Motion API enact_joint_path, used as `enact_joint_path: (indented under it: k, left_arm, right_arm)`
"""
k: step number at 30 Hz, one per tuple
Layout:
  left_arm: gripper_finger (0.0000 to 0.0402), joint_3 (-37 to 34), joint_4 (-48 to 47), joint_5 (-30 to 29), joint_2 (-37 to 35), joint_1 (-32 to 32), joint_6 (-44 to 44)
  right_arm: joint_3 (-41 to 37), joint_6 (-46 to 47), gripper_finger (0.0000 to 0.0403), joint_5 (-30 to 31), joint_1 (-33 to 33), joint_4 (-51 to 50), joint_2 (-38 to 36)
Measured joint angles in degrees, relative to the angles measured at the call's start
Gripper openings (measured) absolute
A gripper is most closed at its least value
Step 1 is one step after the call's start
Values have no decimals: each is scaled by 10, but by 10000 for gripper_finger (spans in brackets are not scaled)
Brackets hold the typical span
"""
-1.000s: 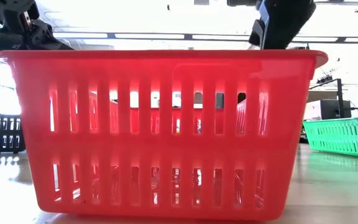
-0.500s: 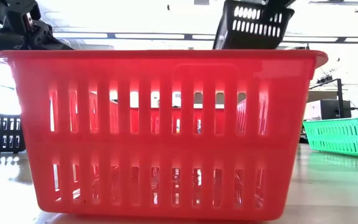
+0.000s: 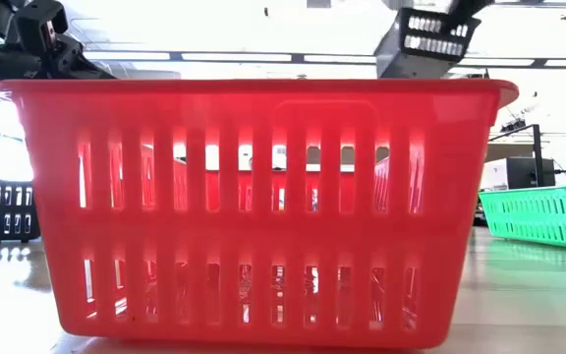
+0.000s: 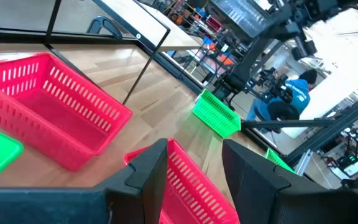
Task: Stack baskets on shelf by color
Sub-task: Put the top right black bin on the shelf
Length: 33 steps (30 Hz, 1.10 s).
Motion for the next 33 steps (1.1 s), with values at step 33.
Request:
enact_joint_path:
  k: [33]
  left_arm:
    - [142,0,1,-15,0,0,-34]
  right_arm:
    - [-137,-188,0,-23,-188,-76,-191]
